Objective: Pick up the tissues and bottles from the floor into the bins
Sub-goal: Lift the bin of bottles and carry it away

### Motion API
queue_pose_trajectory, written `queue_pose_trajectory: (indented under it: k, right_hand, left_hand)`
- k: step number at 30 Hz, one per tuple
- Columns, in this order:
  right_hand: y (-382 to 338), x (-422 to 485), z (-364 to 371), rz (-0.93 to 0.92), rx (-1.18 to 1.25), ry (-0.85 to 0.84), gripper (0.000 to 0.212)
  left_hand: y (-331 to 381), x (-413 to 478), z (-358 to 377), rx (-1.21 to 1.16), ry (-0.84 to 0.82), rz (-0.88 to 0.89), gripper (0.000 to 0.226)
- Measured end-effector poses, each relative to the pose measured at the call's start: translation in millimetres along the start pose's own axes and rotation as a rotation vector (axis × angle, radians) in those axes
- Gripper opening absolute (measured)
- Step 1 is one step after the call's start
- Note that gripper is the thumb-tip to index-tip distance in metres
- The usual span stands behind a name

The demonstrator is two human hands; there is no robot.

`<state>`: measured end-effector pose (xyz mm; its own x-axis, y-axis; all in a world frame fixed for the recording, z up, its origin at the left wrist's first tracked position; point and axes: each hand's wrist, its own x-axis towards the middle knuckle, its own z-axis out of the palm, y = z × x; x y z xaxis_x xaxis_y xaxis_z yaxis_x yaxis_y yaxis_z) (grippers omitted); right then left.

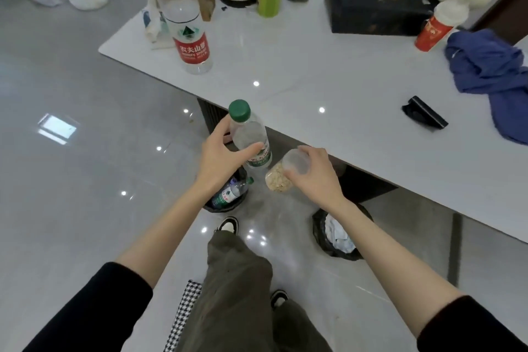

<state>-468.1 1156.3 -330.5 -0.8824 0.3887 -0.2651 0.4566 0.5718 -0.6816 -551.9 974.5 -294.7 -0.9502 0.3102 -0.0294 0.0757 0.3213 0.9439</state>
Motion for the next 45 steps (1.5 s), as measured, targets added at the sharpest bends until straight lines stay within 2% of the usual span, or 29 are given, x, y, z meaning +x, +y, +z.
queue_pose_trajectory:
  k: [8,13,21,27,33,39,45]
  right_hand:
    - [16,6,63,0.054,-0.035,-0.103,0.062]
    - [25,53,128,0.161,-0.002,-0.121,0.062]
    - [53,134,233,0.242,-0.029,-0.141,0.063]
    - [87,177,301,0.211,-0.085,-0.124,0.065]
    - [114,215,366,0.090,-0.159,-0.075,0.066]
    - [131,239,412,-0.028,-0.301,-0.030,0.061]
    - [144,249,436,-0.172,-0.609,-0.140,0.061]
  left_hand:
    - [-76,-18,-24,0.014,0.046,-0.192,0.053]
    - [-155,23,-38,0.050,0.028,-0.324,0.066]
    - [-306,76,-40,0.069,0.031,-0.497,0.063]
    - [-410,75,-30,0.122,0.014,-0.575,0.065]
    - [-486,90,-19,0.144,-0.012,-0.597,0.061]
    - [-522,117,-4,0.140,-0.069,-0.607,0.070]
    - [-544,148,13,0.259,-0.146,-0.559,0.068]
